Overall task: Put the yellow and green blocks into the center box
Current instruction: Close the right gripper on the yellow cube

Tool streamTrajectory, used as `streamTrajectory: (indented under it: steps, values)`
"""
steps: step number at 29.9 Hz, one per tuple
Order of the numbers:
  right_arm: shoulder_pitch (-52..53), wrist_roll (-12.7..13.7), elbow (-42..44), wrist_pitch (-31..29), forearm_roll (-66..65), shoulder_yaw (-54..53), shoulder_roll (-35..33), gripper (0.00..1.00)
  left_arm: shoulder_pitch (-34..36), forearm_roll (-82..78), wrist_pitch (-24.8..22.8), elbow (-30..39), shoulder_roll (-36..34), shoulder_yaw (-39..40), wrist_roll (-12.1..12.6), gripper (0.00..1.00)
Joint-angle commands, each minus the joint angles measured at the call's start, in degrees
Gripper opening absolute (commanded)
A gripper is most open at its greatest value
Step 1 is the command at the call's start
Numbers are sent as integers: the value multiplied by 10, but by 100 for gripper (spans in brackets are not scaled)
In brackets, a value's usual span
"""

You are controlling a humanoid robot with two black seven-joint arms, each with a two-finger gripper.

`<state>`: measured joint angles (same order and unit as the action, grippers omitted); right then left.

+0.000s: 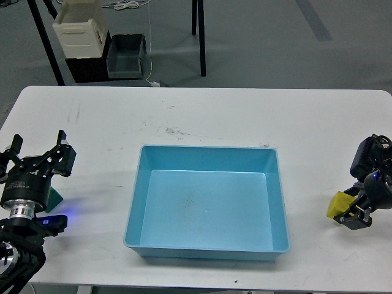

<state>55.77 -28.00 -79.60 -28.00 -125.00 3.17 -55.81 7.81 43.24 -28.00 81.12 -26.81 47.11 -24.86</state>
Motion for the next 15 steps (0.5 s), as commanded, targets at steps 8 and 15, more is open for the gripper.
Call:
streamTrajectory:
  steps: [8, 15]
  values:
    - [16, 0, 0, 0, 0, 0, -5, 14, 0, 0, 0, 0, 0, 1, 0, 100]
    - [91, 0, 1, 0, 0, -8, -45, 3, 1, 0, 0, 0, 0, 1, 0, 100]
